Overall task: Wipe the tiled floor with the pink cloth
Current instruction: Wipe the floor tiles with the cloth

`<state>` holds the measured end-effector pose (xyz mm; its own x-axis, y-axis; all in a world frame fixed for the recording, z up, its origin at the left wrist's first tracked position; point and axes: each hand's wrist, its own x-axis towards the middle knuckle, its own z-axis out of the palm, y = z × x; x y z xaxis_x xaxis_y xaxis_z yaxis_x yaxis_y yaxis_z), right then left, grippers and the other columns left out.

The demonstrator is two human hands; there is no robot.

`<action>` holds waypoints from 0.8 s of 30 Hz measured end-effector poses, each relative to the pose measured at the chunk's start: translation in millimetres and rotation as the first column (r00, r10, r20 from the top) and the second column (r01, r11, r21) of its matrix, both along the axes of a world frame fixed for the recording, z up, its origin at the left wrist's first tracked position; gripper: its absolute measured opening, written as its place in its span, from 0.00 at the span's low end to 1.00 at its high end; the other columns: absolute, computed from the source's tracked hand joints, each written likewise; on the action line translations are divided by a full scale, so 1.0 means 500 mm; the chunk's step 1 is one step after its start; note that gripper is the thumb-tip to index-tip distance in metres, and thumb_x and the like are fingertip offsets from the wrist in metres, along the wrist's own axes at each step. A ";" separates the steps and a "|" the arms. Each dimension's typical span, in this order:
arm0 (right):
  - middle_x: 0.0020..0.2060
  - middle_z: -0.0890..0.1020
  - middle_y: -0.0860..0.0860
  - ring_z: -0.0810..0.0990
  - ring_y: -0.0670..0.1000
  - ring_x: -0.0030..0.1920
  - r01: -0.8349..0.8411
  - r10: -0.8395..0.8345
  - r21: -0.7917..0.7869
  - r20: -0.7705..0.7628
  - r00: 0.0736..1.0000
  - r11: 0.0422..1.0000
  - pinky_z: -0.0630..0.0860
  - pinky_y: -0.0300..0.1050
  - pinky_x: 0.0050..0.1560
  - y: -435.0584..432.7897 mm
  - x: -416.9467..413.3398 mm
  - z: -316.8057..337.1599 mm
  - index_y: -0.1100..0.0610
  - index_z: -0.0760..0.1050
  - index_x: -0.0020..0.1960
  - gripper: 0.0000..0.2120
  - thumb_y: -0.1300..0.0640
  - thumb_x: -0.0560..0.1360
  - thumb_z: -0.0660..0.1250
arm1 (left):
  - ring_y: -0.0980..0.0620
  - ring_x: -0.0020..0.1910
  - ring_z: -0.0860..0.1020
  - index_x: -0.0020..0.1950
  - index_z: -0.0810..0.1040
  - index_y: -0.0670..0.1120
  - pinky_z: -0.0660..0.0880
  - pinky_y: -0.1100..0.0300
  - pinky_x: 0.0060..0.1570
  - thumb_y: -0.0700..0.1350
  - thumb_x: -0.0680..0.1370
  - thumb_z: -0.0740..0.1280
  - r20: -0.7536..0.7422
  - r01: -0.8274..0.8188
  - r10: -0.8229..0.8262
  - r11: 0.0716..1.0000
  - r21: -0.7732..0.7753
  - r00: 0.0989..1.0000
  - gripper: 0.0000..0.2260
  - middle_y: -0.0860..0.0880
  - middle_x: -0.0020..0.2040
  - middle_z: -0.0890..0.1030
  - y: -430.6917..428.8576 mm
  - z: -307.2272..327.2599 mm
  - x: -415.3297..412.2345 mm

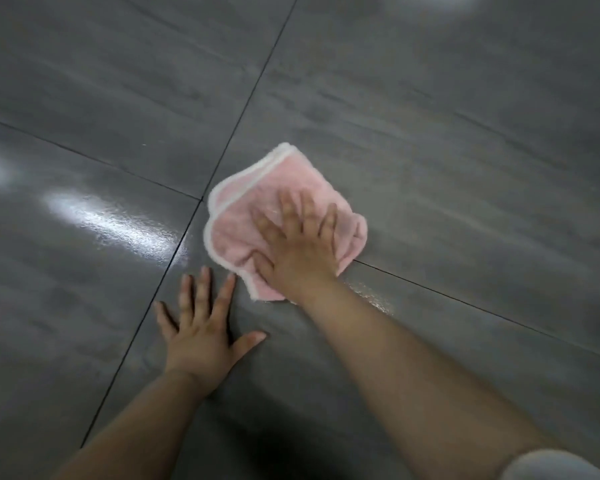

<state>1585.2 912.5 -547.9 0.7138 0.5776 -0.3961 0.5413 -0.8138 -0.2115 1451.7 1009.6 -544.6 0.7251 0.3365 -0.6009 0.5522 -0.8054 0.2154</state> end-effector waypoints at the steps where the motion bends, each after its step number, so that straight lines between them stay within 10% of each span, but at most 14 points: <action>1: 0.75 0.38 0.51 0.34 0.58 0.74 -0.110 0.110 0.000 0.037 0.993 0.994 0.31 0.65 0.68 0.010 0.019 -0.009 0.42 0.41 0.75 0.29 0.39 0.77 0.48 | 0.55 0.69 0.31 0.67 0.31 0.54 0.37 0.37 0.68 0.79 0.47 0.26 0.024 0.007 -0.007 1.000 0.005 1.000 0.53 0.55 0.68 0.32 0.002 -0.006 -0.001; 6: 0.76 0.47 0.49 0.43 0.55 0.76 0.162 -0.144 -0.058 0.234 0.962 0.985 0.40 0.61 0.71 -0.077 0.219 -0.011 0.45 0.50 0.75 0.27 0.40 0.77 0.43 | 0.42 0.64 0.60 0.67 0.65 0.49 0.55 0.37 0.64 0.71 0.70 0.37 -0.005 0.110 -0.110 0.992 0.057 0.994 0.39 0.41 0.63 0.76 0.015 -0.025 -0.008; 9: 0.76 0.46 0.52 0.42 0.57 0.75 0.423 -0.403 -0.060 0.208 0.891 0.904 0.39 0.63 0.71 -0.046 0.243 0.000 0.48 0.49 0.75 0.25 0.46 0.80 0.49 | 0.47 0.70 0.43 0.74 0.46 0.51 0.33 0.47 0.64 0.75 0.61 0.40 0.031 0.065 -0.065 0.998 0.006 0.997 0.46 0.45 0.74 0.48 0.023 -0.004 0.003; 11: 0.76 0.44 0.54 0.41 0.59 0.75 0.481 -0.465 -0.041 0.194 0.864 0.876 0.38 0.64 0.71 0.015 0.210 -0.007 0.48 0.48 0.75 0.26 0.45 0.79 0.49 | 0.55 0.62 0.22 0.63 0.23 0.55 0.14 0.50 0.50 0.73 0.54 0.38 0.051 0.039 -0.039 0.999 -0.001 0.998 0.45 0.55 0.61 0.20 0.021 -0.008 -0.003; 14: 0.76 0.46 0.55 0.42 0.60 0.75 0.194 -0.197 0.037 0.171 0.965 0.980 0.37 0.65 0.70 0.095 0.121 -0.024 0.47 0.50 0.75 0.27 0.43 0.77 0.48 | 0.55 0.62 0.20 0.55 0.19 0.58 0.15 0.48 0.54 0.74 0.57 0.42 -0.034 0.038 -0.040 0.998 -0.056 0.999 0.41 0.58 0.56 0.18 0.020 -0.005 -0.003; 18: 0.66 0.72 0.62 0.68 0.69 0.65 -0.276 0.232 0.108 0.306 0.923 0.955 0.59 0.76 0.59 0.003 0.103 -0.037 0.53 0.70 0.66 0.27 0.43 0.73 0.51 | 0.54 0.62 0.24 0.59 0.24 0.54 0.31 0.40 0.67 0.68 0.68 0.57 -0.079 0.038 -0.044 0.997 -0.069 0.996 0.43 0.56 0.60 0.23 0.021 0.006 0.000; 21: 0.63 0.72 0.68 0.69 0.73 0.62 -0.063 0.051 0.031 0.308 0.950 0.998 0.64 0.77 0.55 -0.196 0.139 -0.041 0.63 0.68 0.66 0.33 0.39 0.78 0.43 | 0.54 0.62 0.25 0.59 0.24 0.54 0.31 0.39 0.67 0.67 0.69 0.59 -0.076 0.032 -0.038 0.996 -0.087 0.996 0.44 0.56 0.62 0.24 0.021 0.014 0.005; 24: 0.72 0.61 0.63 0.56 0.67 0.72 0.489 -0.489 0.073 0.268 0.830 0.869 0.50 0.71 0.68 -0.296 0.113 -0.012 0.63 0.62 0.71 0.40 0.37 0.70 0.43 | 0.54 0.63 0.24 0.57 0.21 0.56 0.32 0.37 0.67 0.75 0.58 0.45 -0.070 0.047 -0.051 0.997 -0.063 0.996 0.43 0.55 0.61 0.23 0.023 0.013 0.004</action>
<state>1641.9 764.6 -554.1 0.9813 0.1251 -0.1466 0.1082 -0.9871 -0.1178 1453.7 1021.2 -538.3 0.6944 0.2627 -0.6699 0.5281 -0.8184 0.2265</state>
